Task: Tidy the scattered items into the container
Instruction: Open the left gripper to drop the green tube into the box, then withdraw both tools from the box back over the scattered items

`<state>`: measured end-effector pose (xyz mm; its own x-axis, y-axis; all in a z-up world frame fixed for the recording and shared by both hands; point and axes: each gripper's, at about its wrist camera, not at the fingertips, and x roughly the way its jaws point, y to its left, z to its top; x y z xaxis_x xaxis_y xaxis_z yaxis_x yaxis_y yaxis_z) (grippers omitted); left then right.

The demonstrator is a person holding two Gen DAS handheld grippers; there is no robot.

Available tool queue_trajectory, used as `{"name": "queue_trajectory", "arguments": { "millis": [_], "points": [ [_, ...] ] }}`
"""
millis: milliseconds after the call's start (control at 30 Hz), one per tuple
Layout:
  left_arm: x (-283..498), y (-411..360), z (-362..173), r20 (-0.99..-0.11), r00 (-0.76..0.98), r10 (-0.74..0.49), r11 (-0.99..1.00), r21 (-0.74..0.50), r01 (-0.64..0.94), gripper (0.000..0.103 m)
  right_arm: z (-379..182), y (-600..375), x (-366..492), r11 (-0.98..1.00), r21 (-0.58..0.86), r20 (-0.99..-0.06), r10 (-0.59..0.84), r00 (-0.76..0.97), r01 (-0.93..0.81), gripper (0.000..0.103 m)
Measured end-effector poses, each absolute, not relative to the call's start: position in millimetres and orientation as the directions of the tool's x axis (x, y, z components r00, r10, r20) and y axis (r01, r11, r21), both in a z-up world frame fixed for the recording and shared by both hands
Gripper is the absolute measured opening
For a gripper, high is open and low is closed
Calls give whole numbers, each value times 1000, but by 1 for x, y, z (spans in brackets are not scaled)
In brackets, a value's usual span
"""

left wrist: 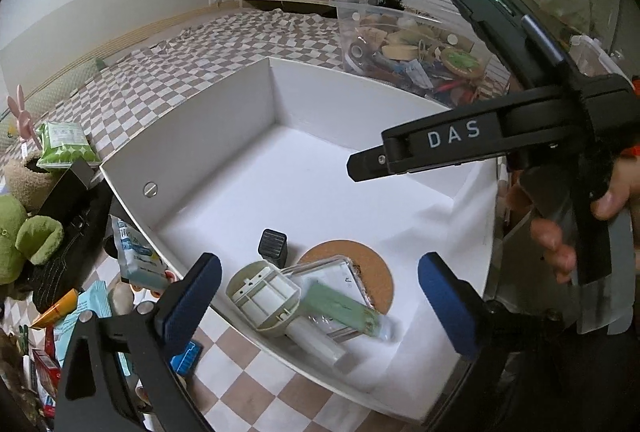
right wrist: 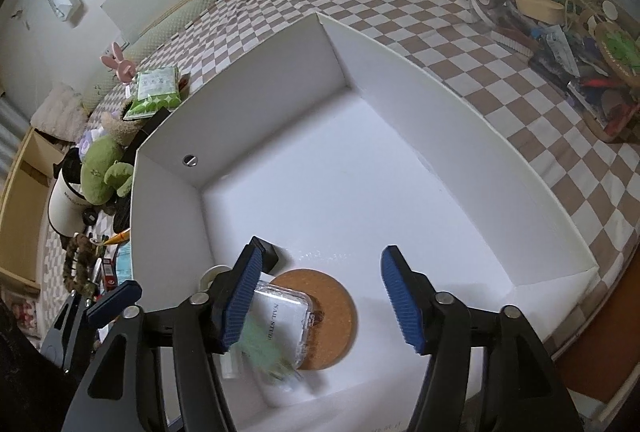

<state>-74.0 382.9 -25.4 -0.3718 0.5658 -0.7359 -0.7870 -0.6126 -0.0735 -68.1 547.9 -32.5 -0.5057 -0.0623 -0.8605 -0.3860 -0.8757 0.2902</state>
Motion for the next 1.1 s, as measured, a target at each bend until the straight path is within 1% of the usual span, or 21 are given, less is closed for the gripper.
{"name": "queue_trajectory", "arguments": {
  "millis": [33, 67, 133, 167, 200, 233, 367, 700, 1100],
  "points": [
    [-74, 382, -24, -734, -375, 566, -614, -71, -786, 100, -30, 548, -67, -876, 286, -855, -51, -517, -387, 81],
    [-73, 381, -23, -732, -379, 566, -616, -69, -785, 103, -28, 548, -66, -877, 282, -849, -39, -528, -389, 82],
    [-71, 378, -19, -727, -385, 568, -618, -68, -783, 103, -23, 548, -63, -875, 283, -834, -21, -551, -394, 84],
    [-71, 376, -17, -725, -387, 570, -621, -71, -781, 103, -21, 548, -62, -871, 287, -826, -15, -563, -398, 88],
    [-71, 374, -15, -723, -388, 572, -623, -75, -779, 103, -19, 549, -60, -868, 291, -818, -8, -575, -402, 101],
    [-71, 373, -13, -721, -389, 573, -625, -78, -776, 103, -16, 548, -58, -865, 295, -805, 4, -593, -406, 103],
    [-70, 362, -7, -710, -398, 581, -640, -97, -762, 103, -10, 544, -57, -875, 272, -784, 39, -619, -400, 103],
    [-73, 333, 7, -692, -421, 586, -675, -131, -726, 103, 3, 527, -53, -889, 264, -748, 58, -662, -375, 103],
    [-76, 288, 23, -668, -478, 570, -726, -137, -674, 103, 24, 496, -47, -902, 300, -679, 26, -733, -311, 103]
  ]
}}
